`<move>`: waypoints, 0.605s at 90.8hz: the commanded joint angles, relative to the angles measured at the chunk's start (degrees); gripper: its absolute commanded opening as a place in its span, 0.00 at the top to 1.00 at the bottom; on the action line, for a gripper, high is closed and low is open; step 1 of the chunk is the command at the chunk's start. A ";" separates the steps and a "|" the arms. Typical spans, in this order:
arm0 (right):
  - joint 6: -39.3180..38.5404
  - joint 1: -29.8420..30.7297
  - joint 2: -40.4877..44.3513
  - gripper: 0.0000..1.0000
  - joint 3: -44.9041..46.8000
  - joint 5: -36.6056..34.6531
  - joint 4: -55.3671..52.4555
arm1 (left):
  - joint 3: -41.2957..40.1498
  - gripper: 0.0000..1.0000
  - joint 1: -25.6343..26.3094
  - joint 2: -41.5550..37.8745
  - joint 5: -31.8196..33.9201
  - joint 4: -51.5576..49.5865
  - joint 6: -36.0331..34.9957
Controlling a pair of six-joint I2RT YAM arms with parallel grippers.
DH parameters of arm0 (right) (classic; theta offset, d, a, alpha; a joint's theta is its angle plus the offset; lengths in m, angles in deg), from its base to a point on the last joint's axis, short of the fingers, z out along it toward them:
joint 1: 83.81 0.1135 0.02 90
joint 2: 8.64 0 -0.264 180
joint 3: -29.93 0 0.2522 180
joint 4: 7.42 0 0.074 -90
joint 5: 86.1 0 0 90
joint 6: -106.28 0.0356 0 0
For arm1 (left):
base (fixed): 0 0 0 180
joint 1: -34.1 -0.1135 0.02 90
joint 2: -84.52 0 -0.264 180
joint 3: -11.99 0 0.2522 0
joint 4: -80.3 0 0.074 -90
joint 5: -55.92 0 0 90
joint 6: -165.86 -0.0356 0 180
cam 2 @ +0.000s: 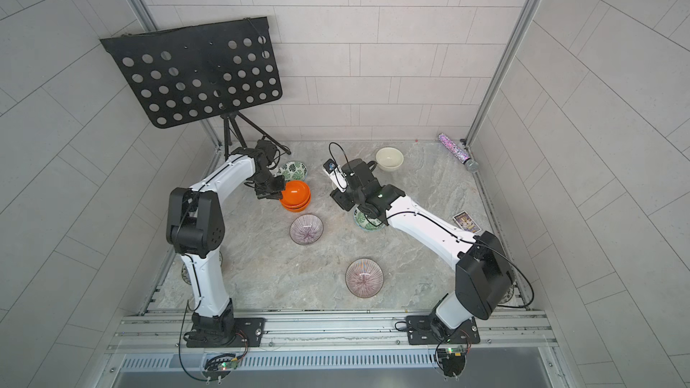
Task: Stack the bowls
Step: Place the bowl in the bowl.
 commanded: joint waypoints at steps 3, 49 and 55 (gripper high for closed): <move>0.74 -0.06 -0.32 0.37 -1.48 0.42 -0.98 | -0.99 0.93 0.16 -0.15 -2.65 0.36 0.14; 1.19 -0.05 -1.31 0.37 -1.53 0.29 -1.26 | -1.09 0.79 0.15 0.65 -2.90 0.24 -0.21; 1.43 -0.09 -1.54 0.37 -1.53 0.34 -1.20 | -1.10 0.78 0.17 0.62 -2.82 0.24 -0.19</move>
